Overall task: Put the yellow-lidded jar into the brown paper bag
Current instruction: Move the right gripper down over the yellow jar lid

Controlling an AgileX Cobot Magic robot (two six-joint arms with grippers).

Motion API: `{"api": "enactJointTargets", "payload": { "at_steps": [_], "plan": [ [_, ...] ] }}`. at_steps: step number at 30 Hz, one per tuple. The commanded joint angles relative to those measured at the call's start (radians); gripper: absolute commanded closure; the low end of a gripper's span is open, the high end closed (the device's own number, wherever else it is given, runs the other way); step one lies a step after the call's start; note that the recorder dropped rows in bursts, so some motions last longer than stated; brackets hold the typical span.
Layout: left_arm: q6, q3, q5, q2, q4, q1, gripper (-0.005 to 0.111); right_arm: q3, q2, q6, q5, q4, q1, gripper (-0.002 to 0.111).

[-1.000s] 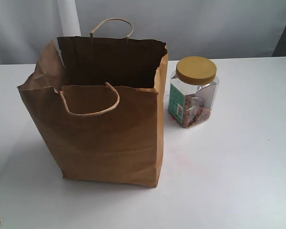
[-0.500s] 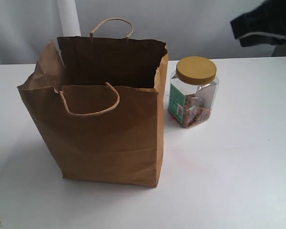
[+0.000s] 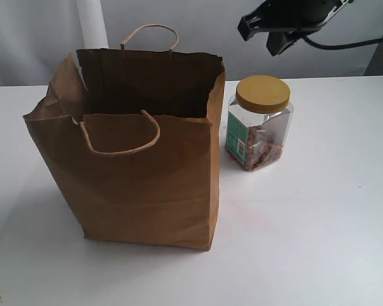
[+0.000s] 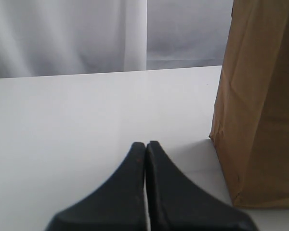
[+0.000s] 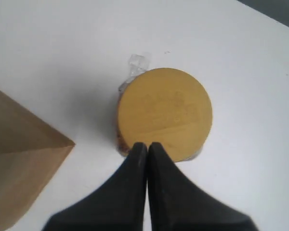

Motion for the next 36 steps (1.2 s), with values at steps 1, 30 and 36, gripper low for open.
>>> {"api": "enactJointTargets", "payload": {
  "at_steps": [1,30,36],
  "plan": [
    [-0.004,-0.002,-0.009,0.003,-0.004,-0.005,0.106,-0.026,0.088,-0.033,0.012,-0.134,-0.008,0.108],
    [-0.004,-0.002,-0.009,0.003,-0.004,-0.005,0.106,-0.026,0.149,-0.032,-0.034,-0.169,-0.008,0.004],
    [-0.004,-0.002,-0.009,0.003,-0.004,-0.005,0.106,-0.026,0.149,-0.035,-0.043,-0.156,-0.008,0.003]
  ]
}}
